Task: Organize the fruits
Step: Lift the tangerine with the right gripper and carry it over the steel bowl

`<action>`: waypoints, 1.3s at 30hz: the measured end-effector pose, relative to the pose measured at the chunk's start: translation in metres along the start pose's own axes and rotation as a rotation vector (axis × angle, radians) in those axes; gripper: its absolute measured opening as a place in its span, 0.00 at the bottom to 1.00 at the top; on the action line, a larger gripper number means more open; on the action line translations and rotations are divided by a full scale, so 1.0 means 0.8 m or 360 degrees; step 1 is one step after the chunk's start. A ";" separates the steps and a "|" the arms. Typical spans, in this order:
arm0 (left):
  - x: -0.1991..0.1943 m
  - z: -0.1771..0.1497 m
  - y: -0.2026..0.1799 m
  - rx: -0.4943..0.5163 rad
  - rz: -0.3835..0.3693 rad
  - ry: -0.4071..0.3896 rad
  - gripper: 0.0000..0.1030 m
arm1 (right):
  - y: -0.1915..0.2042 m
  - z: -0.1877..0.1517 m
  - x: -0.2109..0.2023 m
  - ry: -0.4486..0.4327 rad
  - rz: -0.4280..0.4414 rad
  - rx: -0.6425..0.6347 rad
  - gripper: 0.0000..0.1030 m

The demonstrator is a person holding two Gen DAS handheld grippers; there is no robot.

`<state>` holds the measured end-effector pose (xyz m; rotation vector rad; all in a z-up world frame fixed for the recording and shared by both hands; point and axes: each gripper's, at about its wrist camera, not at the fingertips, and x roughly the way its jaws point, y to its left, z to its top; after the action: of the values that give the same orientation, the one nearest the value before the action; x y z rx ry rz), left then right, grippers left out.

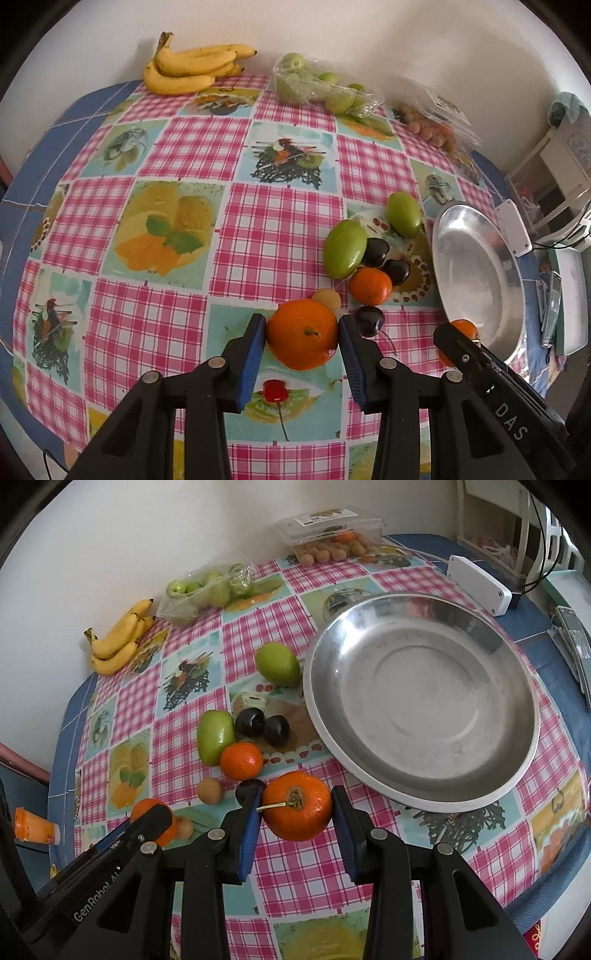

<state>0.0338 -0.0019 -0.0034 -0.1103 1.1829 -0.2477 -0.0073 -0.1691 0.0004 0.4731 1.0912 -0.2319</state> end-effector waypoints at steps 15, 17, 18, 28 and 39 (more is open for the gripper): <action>-0.001 0.008 -0.075 0.0191 -0.0080 -0.0059 0.42 | -0.069 0.021 -0.014 -0.0079 -0.0097 0.0236 0.38; 0.003 0.009 -0.090 0.0235 -0.0077 -0.0061 0.42 | -0.085 0.025 -0.016 -0.0090 -0.0124 0.0283 0.38; 0.005 0.010 -0.097 0.0252 -0.0078 -0.0059 0.42 | -0.090 0.027 -0.017 -0.0093 -0.0136 0.0302 0.38; 0.025 0.025 -0.178 0.0454 -0.0162 -0.0099 0.42 | -0.141 0.049 -0.009 -0.0112 -0.0243 0.0420 0.38; 0.069 0.038 -0.214 0.0542 -0.0177 -0.0074 0.42 | -0.165 0.071 0.015 -0.0094 -0.0305 0.0473 0.38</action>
<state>0.0588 -0.1827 -0.0049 0.1160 1.0748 -0.5379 -0.0108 -0.3116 -0.0227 0.6225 1.0491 -0.5785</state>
